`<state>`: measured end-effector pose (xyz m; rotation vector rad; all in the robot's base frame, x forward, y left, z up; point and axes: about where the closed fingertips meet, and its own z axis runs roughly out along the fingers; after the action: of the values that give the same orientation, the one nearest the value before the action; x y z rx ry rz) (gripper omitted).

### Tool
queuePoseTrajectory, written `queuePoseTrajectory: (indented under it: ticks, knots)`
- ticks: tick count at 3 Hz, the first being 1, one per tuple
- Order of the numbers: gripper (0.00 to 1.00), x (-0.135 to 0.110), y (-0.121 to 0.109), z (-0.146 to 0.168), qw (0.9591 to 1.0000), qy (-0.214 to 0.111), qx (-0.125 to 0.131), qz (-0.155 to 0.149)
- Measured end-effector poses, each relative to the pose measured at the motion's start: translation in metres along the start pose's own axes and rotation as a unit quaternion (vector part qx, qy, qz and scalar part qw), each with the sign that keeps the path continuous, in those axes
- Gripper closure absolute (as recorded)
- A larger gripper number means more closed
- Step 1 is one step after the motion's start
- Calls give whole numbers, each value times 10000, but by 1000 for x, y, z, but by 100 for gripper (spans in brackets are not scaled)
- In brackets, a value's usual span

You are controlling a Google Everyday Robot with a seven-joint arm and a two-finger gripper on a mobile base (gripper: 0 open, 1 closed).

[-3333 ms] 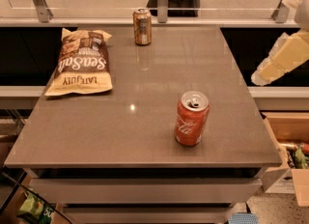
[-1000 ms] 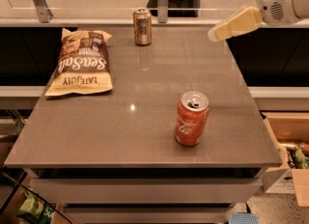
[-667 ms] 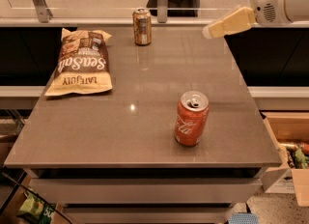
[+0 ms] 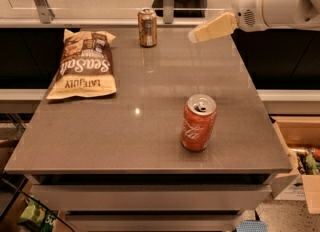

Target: Knock orange can over

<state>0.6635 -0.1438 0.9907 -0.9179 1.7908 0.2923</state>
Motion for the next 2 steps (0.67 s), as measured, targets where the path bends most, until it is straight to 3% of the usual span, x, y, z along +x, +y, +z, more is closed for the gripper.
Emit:
queuePoseTrajectory:
  ticks: [2]
  knots:
    - [0,-9,13,49,9991,-200,-373,-53]
